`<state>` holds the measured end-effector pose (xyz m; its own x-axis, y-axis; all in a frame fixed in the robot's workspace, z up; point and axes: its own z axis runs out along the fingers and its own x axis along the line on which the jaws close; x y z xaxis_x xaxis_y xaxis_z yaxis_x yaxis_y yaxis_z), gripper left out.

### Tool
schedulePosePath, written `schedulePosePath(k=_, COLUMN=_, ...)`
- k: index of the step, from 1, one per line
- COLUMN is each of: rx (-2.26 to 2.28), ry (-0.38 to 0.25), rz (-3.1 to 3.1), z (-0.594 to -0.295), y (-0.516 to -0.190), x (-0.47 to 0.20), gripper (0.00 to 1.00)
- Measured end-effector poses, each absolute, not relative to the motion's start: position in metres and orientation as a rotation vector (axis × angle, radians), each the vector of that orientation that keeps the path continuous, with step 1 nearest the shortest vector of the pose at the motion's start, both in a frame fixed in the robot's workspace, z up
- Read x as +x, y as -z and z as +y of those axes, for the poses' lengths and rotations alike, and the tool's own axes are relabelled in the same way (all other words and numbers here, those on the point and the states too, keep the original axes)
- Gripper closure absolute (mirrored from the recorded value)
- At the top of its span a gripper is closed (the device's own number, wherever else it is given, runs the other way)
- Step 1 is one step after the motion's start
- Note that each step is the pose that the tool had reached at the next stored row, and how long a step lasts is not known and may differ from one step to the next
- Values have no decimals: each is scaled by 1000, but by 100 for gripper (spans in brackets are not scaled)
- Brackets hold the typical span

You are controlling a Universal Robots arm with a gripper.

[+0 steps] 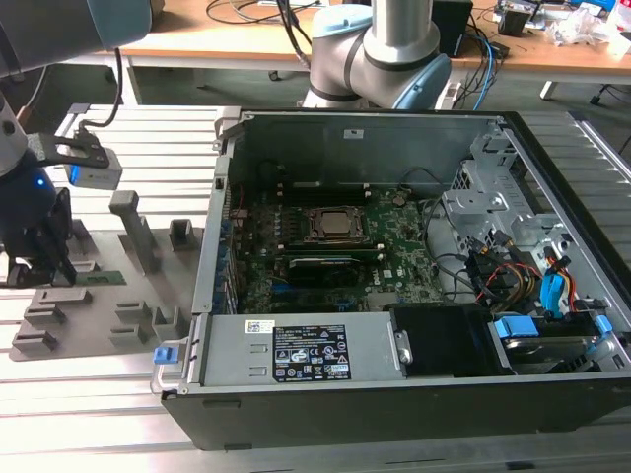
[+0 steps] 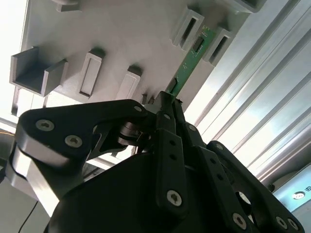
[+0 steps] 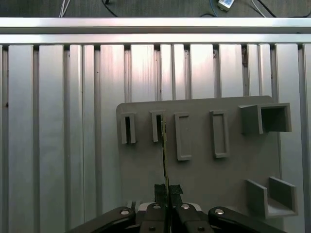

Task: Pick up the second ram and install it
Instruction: 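Pick up the second ram and move it above second insertion slot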

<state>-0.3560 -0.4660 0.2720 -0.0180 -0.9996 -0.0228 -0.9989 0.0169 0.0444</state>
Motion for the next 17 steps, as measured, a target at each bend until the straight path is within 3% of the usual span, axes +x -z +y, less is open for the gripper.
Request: schedulePosePath(k=17, rx=2191, ry=75, rz=-2229, z=-466, y=-291, x=-356, gripper=86)
